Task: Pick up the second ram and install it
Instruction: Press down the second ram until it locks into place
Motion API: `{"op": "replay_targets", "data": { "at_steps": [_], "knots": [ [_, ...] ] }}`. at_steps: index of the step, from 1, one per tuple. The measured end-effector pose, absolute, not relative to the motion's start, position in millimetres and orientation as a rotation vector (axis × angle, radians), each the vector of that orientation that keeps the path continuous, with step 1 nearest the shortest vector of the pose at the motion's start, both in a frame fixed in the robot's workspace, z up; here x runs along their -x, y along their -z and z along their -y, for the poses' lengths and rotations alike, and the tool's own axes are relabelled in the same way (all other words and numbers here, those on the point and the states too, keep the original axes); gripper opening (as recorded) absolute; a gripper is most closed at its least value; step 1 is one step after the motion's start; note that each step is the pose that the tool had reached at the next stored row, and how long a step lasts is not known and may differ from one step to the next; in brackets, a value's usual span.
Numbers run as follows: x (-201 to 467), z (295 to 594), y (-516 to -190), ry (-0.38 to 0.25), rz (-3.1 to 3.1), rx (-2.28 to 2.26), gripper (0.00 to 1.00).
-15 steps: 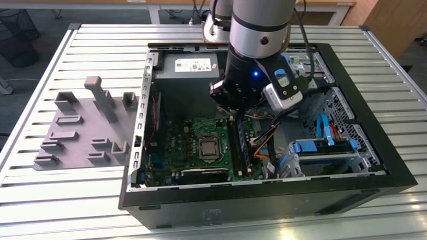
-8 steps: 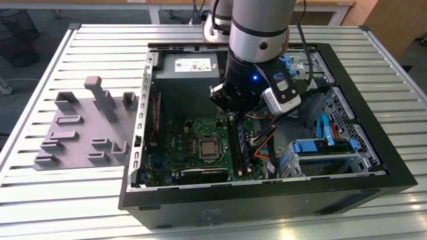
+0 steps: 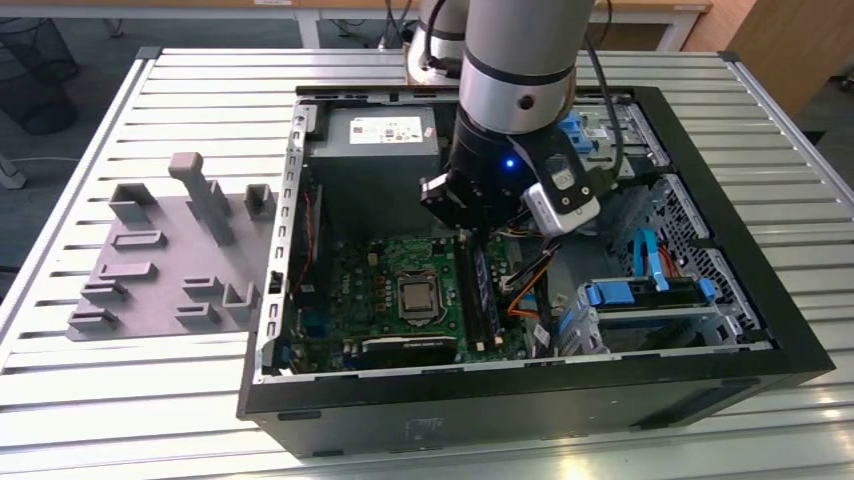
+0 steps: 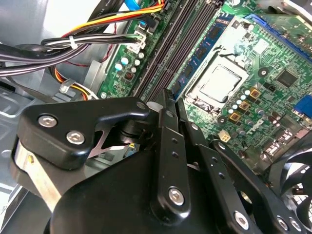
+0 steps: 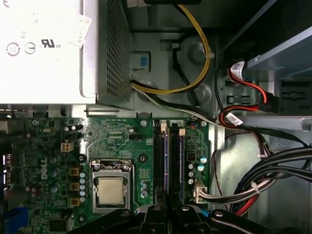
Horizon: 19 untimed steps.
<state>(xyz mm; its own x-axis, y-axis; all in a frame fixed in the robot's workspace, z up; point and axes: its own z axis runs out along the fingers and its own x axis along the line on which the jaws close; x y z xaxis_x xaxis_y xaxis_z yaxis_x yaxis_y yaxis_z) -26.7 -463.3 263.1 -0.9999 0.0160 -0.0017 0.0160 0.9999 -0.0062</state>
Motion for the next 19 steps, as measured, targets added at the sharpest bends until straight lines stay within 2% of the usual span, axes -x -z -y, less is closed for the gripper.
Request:
{"op": "replay_targets", "data": {
  "at_steps": [19],
  "knots": [
    [26.6,467.5,-255.9,0.010,-3.140,-0.027,0.14]
  ]
}}
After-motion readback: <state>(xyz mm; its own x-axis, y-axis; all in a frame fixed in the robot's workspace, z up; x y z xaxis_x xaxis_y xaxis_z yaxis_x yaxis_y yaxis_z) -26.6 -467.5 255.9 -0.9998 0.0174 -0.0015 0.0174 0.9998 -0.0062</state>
